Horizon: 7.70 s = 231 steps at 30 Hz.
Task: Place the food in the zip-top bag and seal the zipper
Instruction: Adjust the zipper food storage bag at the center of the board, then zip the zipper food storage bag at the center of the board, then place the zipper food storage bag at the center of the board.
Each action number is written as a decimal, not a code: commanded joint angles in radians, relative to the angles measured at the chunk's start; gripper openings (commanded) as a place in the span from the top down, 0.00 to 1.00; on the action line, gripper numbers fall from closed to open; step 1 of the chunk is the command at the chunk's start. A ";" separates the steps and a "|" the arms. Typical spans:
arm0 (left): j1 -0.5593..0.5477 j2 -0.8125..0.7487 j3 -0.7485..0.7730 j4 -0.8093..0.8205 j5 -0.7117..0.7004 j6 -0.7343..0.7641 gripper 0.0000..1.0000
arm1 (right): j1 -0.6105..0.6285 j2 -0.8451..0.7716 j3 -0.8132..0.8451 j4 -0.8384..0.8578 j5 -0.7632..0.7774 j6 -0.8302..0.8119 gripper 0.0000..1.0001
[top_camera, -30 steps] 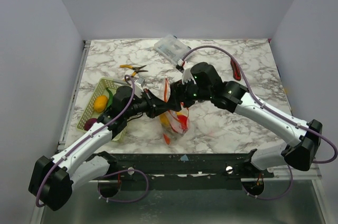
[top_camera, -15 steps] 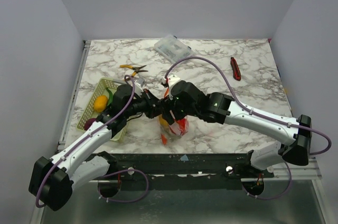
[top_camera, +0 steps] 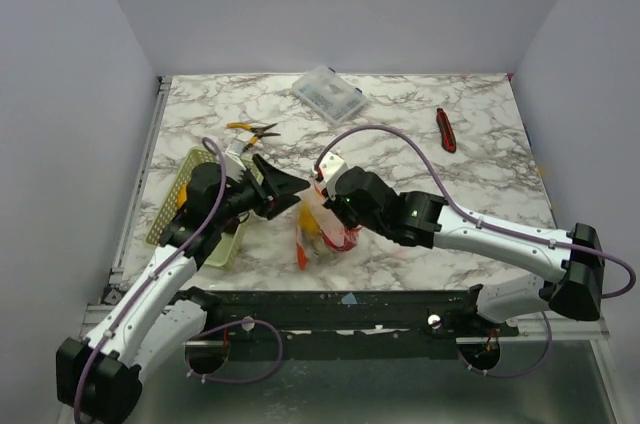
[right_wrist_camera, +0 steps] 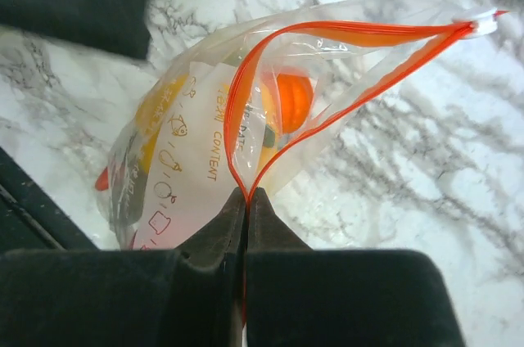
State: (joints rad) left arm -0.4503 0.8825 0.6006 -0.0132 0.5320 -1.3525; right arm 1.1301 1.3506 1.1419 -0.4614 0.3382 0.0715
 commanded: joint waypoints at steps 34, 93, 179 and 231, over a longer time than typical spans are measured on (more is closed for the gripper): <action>0.285 0.338 0.229 0.109 0.653 1.539 0.17 | -0.404 -0.214 -0.211 0.295 -0.894 -0.628 1.00; 0.222 0.383 0.265 0.173 0.741 1.394 1.00 | -0.161 0.111 0.203 0.182 -0.187 -0.176 0.57; 0.397 0.400 0.237 0.272 0.597 1.270 1.00 | -0.312 -0.148 0.004 0.083 -0.484 -0.175 1.00; -0.148 0.826 0.612 0.190 0.288 0.965 1.00 | -0.311 -0.584 0.072 -0.266 0.080 0.285 0.26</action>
State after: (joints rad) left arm -0.4675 1.5856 1.0920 0.1135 0.9058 -0.2687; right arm 0.8227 0.8135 1.2087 -0.6842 0.3325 0.3347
